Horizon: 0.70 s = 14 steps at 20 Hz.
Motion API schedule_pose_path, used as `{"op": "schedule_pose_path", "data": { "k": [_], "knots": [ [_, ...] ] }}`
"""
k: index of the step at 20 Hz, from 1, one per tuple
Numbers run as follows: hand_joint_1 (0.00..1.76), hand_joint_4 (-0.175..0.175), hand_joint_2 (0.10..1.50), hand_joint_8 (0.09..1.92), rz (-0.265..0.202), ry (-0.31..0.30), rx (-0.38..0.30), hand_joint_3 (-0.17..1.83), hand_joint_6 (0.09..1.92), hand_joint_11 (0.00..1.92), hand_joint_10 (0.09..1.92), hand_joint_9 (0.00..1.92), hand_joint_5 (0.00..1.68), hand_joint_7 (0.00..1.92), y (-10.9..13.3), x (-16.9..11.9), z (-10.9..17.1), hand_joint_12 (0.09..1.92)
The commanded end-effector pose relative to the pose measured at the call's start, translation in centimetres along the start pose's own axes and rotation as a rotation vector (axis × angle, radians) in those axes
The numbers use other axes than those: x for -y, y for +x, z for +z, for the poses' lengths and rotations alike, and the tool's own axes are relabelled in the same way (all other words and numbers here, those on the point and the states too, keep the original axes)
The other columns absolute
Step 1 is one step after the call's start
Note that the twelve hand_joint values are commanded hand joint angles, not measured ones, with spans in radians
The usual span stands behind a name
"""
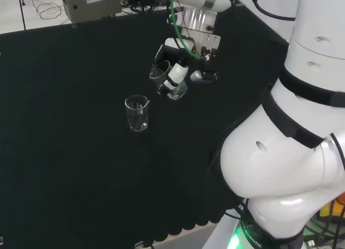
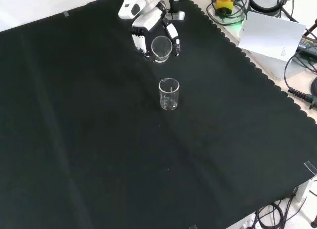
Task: Pour the water from the handheld beaker into the one on the table.
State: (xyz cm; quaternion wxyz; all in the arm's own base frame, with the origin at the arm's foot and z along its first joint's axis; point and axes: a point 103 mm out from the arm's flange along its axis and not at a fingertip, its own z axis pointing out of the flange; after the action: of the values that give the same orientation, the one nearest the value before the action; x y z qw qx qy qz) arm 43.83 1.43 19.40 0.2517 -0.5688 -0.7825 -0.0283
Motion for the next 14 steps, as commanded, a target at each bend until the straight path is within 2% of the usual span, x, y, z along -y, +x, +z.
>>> {"op": "schedule_pose_path", "data": {
  "k": [1, 4, 9, 14],
  "knots": [
    [1.44, -0.175, 0.62, 0.12, 0.045, 0.111, 0.141, 0.57, 0.29, 1.24, 0.09, 1.67, 1.43, 1.48, 1.7, -0.7, 0.9, 0.64],
    [1.44, -0.175, 0.62, 0.09, 0.064, 0.149, 0.192, 0.57, 0.28, 1.24, 0.09, 1.67, 1.44, 1.50, 2.0, -1.1, 1.3, 0.64],
    [1.44, -0.175, 0.62, 0.09, 0.069, 0.206, 0.257, 0.57, 0.28, 1.24, 0.09, 1.67, 1.44, 1.50, 2.5, -1.6, 1.8, 0.63],
    [1.44, -0.175, 0.62, 0.09, 0.084, 0.244, 0.305, 0.57, 0.28, 1.24, 0.09, 1.67, 1.44, 1.50, 2.9, -2.1, 2.0, 0.63]
  ]
}}
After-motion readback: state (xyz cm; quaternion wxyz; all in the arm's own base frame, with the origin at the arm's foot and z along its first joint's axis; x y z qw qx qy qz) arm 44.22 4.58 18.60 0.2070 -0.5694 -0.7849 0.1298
